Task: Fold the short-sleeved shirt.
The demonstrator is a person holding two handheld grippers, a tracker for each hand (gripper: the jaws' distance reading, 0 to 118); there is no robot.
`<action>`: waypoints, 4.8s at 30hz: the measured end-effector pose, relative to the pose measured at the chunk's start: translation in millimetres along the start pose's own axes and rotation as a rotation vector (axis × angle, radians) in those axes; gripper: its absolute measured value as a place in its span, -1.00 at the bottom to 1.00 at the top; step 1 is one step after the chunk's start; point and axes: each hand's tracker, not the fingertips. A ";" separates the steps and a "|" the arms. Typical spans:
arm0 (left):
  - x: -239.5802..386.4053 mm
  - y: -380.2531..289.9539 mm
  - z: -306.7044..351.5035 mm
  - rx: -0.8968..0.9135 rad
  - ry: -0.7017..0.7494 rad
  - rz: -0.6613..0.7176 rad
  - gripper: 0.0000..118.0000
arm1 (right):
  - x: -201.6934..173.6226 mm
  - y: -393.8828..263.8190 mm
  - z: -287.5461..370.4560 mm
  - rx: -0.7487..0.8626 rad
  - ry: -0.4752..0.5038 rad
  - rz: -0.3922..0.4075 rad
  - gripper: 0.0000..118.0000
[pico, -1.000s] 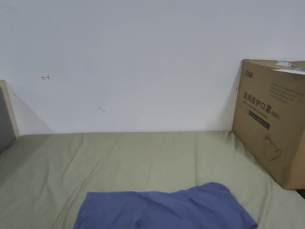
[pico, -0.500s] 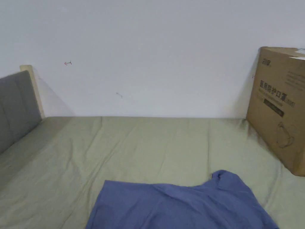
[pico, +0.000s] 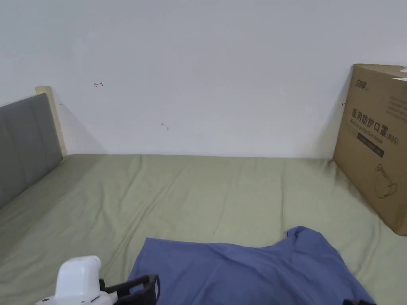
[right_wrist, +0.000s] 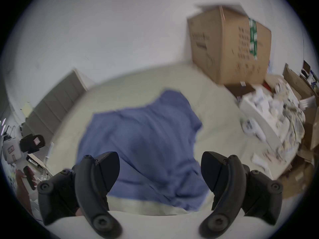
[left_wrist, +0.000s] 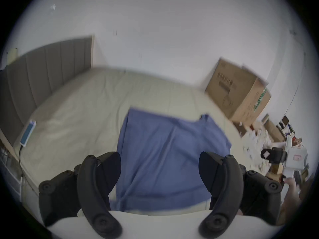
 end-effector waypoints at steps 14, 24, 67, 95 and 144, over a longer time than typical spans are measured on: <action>-4.7 53.3 -77.4 -0.098 0.047 -0.125 -1.00 | -30.2 5.9 -15.5 0.184 0.004 0.174 -0.90; -117.3 71.6 -370.2 -0.612 0.133 -0.185 0.52 | 9.9 13.7 -108.3 -0.020 -0.006 0.004 -0.90; -127.1 25.1 -340.2 -0.630 0.111 -0.214 -0.98 | 124.0 90.4 -413.2 -0.630 -0.193 -0.009 -0.96; -28.3 352.7 -296.1 0.130 0.209 -0.237 -0.98 | 13.4 436.3 -227.7 0.316 -0.219 0.116 -0.96; -106.5 -85.3 -4.5 -0.556 -0.016 0.016 0.61 | 99.0 -75.8 -10.3 -0.478 -0.067 -0.079 0.98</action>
